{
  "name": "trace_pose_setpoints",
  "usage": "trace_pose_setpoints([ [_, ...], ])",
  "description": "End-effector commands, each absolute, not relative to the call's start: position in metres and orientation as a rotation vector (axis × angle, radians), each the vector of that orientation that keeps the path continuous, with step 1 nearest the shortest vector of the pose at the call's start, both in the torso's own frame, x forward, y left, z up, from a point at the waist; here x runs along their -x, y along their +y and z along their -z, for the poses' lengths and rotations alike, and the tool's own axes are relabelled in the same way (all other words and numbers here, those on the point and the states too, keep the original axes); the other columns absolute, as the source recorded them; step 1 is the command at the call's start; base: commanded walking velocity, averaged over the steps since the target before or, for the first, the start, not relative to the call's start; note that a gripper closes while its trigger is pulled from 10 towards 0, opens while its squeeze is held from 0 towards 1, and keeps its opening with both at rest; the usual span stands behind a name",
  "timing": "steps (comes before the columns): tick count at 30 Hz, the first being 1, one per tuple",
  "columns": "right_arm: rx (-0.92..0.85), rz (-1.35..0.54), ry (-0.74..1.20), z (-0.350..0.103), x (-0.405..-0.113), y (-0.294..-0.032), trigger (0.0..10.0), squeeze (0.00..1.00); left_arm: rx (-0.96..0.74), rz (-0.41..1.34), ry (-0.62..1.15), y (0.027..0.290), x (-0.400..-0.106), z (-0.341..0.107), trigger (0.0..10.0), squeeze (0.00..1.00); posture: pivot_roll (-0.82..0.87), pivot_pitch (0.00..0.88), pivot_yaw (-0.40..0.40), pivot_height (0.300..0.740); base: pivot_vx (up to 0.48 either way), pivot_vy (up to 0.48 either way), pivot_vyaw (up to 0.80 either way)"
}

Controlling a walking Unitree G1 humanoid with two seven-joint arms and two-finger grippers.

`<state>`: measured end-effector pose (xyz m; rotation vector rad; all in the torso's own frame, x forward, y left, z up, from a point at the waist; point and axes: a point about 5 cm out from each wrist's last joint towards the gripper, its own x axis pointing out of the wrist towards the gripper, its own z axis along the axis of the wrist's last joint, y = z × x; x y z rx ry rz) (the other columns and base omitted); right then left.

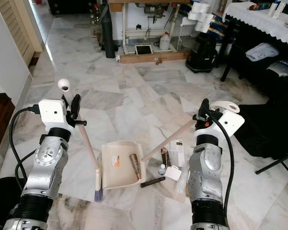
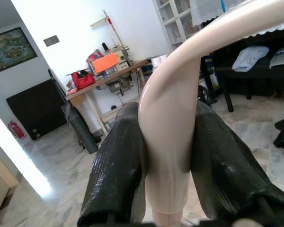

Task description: Sweep floor

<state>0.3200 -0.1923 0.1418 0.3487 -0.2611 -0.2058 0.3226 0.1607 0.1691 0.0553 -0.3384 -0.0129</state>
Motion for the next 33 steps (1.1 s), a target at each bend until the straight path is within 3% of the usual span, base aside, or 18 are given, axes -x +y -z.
trace_pose_setpoints([
  [1, -0.372, 0.182, -0.309, -0.155, -0.3245, -0.1881, 10.0, 0.0, -0.062, 0.04, -0.399, 0.1547, -0.322, -0.1809, 10.0, 0.0, 0.08, 0.0, -0.011, 0.74, 0.0, 0.0, 0.0],
  [10, -0.372, 0.181, -0.307, -0.1546, -0.3243, -0.1872, 10.0, 0.0, -0.068, 0.037, -0.401, 0.1556, -0.3217, -0.1814, 10.0, 0.0, 0.08, 0.0, -0.009, 0.74, 0.0, 0.0, 0.0],
  [19, -0.372, 0.184, -0.304, -0.1541, -0.3236, -0.1882, 10.0, 0.0, -0.073, 0.031, -0.401, 0.1565, -0.3214, -0.1817, 10.0, 0.0, 0.08, 0.0, -0.01, 0.74, -0.259, 0.0, 0.0],
  [33, -0.373, 0.185, -0.299, -0.1531, -0.3235, -0.1883, 10.0, 0.0, -0.074, 0.025, -0.406, 0.1575, -0.3211, -0.1824, 10.0, 0.0, 0.08, 0.011, -0.012, 0.74, 0.0, 0.0, 0.0],
])
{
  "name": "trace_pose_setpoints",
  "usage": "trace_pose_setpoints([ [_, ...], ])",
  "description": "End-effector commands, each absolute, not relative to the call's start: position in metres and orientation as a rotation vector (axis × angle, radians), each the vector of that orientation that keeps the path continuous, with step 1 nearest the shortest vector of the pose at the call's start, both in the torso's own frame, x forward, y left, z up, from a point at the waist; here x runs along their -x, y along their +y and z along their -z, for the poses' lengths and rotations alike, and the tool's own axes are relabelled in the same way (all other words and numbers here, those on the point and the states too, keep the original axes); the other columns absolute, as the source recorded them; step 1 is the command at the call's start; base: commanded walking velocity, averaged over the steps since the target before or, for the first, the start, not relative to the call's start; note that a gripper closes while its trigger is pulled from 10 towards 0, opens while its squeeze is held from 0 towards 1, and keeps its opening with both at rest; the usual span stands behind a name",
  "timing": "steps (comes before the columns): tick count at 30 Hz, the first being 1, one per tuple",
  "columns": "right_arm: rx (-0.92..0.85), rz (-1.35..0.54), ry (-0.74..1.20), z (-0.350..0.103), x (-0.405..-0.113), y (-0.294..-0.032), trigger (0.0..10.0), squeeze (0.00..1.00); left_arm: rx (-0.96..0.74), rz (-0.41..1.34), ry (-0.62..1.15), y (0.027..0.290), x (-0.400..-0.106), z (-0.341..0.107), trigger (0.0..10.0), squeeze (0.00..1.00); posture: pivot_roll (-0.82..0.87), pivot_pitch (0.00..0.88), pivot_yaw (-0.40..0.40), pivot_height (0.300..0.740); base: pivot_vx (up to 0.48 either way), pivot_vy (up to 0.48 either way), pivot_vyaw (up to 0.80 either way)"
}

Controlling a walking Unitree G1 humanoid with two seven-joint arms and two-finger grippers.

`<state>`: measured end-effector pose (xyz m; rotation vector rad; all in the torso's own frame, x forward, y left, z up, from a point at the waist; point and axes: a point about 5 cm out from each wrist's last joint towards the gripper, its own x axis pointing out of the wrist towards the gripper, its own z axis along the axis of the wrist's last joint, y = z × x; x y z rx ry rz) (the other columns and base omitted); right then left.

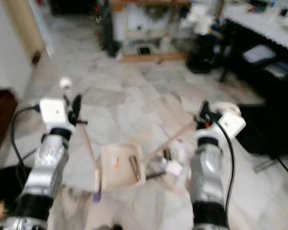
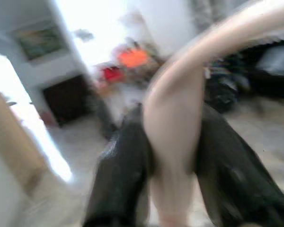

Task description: Sweep floor

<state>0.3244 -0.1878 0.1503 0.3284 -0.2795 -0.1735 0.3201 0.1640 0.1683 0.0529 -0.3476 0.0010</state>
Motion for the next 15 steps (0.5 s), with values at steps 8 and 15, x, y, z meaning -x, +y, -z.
trace_pose_setpoints([
  [8, -0.377, 0.186, -0.298, -0.1529, -0.3235, -0.188, 10.0, 0.0, -0.078, 0.026, -0.398, 0.1584, -0.3217, -0.1826, 10.0, 0.0, 0.09, 0.013, -0.009, 0.74, 0.0, 0.0, 0.0],
  [15, -0.375, 0.185, -0.297, -0.1529, -0.3237, -0.1876, 10.0, 0.0, -0.077, 0.029, -0.4, 0.1582, -0.3219, -0.1834, 10.0, 0.0, 0.09, 0.015, -0.01, 0.74, 0.0, 0.0, 0.0],
])
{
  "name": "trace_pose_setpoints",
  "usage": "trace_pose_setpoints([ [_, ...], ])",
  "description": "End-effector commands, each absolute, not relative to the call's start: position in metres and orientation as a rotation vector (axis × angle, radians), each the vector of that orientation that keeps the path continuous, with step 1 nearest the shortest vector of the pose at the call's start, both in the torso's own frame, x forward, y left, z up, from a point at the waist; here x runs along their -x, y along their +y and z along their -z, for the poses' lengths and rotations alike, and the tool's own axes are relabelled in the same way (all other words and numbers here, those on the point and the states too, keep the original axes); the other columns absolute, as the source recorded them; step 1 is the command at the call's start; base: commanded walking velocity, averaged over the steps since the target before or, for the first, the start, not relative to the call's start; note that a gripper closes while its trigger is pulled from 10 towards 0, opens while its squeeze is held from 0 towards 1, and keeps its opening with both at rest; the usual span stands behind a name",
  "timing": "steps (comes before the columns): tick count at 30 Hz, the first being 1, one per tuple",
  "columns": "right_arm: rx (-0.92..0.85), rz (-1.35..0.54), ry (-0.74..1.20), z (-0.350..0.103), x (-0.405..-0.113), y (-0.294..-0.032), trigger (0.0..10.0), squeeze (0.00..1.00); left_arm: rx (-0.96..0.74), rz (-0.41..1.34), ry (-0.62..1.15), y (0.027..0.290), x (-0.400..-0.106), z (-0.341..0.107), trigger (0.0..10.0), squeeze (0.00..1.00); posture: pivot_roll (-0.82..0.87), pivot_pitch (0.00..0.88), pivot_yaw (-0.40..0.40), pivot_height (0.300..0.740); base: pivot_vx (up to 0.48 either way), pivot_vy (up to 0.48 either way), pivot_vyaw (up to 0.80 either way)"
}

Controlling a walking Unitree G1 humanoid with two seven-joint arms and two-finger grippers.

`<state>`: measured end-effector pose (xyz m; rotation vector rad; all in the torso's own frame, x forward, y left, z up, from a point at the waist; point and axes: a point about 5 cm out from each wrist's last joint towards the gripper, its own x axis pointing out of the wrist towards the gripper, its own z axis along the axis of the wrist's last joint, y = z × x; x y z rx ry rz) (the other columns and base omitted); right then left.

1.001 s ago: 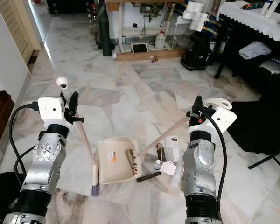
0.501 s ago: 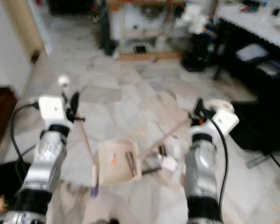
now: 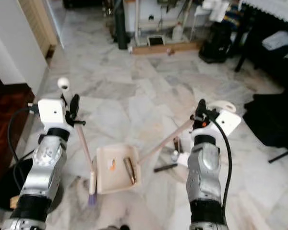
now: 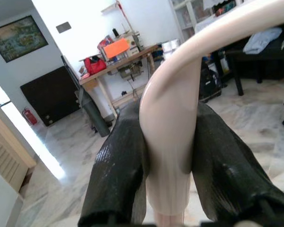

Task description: Sweep floor

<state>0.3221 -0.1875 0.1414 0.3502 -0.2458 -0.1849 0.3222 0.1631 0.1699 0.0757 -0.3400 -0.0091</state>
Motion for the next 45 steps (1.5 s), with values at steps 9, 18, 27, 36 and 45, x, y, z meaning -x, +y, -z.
trace_pose_setpoints([
  [9, -0.363, 0.188, -0.296, -0.1528, -0.3242, -0.1878, 10.0, 0.0, -0.077, 0.032, -0.397, 0.1575, -0.3221, -0.184, 10.0, 0.0, 0.09, 0.017, -0.012, 0.74, 0.0, 0.0, 0.75],
  [18, -0.367, 0.19, -0.294, -0.1521, -0.3241, -0.1878, 10.0, 0.0, -0.078, 0.036, -0.39, 0.1565, -0.3229, -0.1838, 10.0, 0.0, 0.08, 0.015, -0.008, 0.74, 0.0, 0.0, 0.8],
  [27, -0.368, 0.192, -0.294, -0.1513, -0.3238, -0.1878, 10.0, 0.0, -0.082, 0.046, -0.388, 0.1552, -0.324, -0.184, 10.0, 0.0, 0.08, 0.001, -0.006, 0.74, 0.0, 0.0, 0.8],
  [36, -0.368, 0.192, -0.294, -0.1509, -0.3243, -0.1876, 10.0, 0.0, -0.078, 0.059, -0.381, 0.1522, -0.3247, -0.1823, 10.0, 0.0, 0.08, 0.0, -0.006, 0.74, 0.0, 0.0, 0.8],
  [45, -0.376, 0.187, -0.293, -0.1527, -0.3266, -0.1878, 10.0, 0.0, -0.066, 0.07, -0.38, 0.1496, -0.323, -0.181, 10.0, 0.0, 0.09, 0.0, -0.013, 0.74, 0.0, 0.0, 0.05],
])
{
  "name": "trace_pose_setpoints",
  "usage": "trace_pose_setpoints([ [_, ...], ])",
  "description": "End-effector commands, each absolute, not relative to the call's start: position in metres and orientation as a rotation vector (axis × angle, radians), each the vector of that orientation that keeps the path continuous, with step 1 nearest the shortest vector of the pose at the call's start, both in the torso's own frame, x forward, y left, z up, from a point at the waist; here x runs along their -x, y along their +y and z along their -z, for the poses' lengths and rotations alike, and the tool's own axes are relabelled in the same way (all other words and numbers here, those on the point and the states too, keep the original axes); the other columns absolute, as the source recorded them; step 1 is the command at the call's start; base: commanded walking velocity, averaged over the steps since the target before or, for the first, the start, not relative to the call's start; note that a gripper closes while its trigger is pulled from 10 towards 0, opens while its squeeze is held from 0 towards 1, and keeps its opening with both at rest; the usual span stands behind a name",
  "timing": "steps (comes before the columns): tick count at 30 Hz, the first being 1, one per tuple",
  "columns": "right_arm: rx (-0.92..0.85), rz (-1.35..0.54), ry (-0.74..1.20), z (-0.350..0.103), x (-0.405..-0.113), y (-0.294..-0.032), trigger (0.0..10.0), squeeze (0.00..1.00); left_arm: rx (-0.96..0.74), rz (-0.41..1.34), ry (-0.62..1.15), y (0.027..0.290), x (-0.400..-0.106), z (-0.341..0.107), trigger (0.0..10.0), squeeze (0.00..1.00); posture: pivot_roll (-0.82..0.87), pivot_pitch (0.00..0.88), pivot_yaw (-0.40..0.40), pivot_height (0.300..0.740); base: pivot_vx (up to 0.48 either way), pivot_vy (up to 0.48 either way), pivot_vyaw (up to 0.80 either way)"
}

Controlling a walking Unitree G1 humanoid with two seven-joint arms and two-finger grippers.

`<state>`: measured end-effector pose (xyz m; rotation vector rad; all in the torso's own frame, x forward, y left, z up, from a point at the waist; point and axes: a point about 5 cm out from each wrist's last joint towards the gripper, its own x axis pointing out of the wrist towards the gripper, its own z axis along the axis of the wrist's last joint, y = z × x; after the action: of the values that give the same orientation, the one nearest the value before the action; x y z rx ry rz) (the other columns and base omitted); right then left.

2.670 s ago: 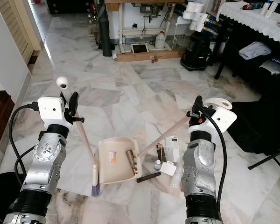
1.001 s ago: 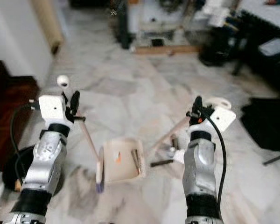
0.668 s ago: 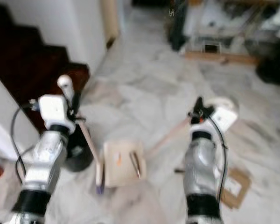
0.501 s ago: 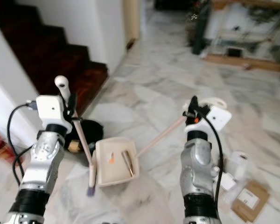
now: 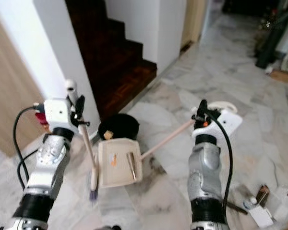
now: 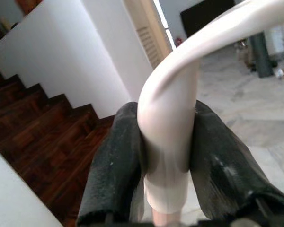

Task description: Sweep floor

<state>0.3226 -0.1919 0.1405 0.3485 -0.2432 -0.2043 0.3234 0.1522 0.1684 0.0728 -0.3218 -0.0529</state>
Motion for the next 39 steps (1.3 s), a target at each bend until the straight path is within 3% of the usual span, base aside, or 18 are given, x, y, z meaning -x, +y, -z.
trace_pose_setpoints([
  [1, -0.375, 0.187, -0.293, -0.153, -0.327, -0.188, 10.0, 0.0, -0.064, 0.073, -0.379, 0.149, -0.323, -0.18, 10.0, 0.0, 0.09, 0.0, -0.014, 0.74, 0.0, 0.0, 0.0],
  [9, -0.37, 0.199, -0.299, -0.156, -0.327, -0.191, 10.0, 0.0, -0.07, 0.079, -0.358, 0.149, -0.321, -0.176, 10.0, 0.0, 0.09, 0.0, -0.017, 0.74, 0.0, 0.0, 0.0],
  [30, -0.279, 0.372, -0.518, -0.213, -0.33, -0.207, 10.0, 0.0, -0.09, 0.063, -0.295, 0.161, -0.314, -0.162, 10.0, 0.0, 0.1, 0.015, -0.016, 0.74, 0.0, 0.0, 0.0],
  [39, -0.288, 0.295, -0.54, -0.225, -0.339, -0.193, 10.0, 0.0, -0.105, 0.055, -0.3, 0.163, -0.313, -0.161, 10.0, 0.0, 0.09, 0.016, -0.014, 0.74, 0.0, 0.0, 0.0],
])
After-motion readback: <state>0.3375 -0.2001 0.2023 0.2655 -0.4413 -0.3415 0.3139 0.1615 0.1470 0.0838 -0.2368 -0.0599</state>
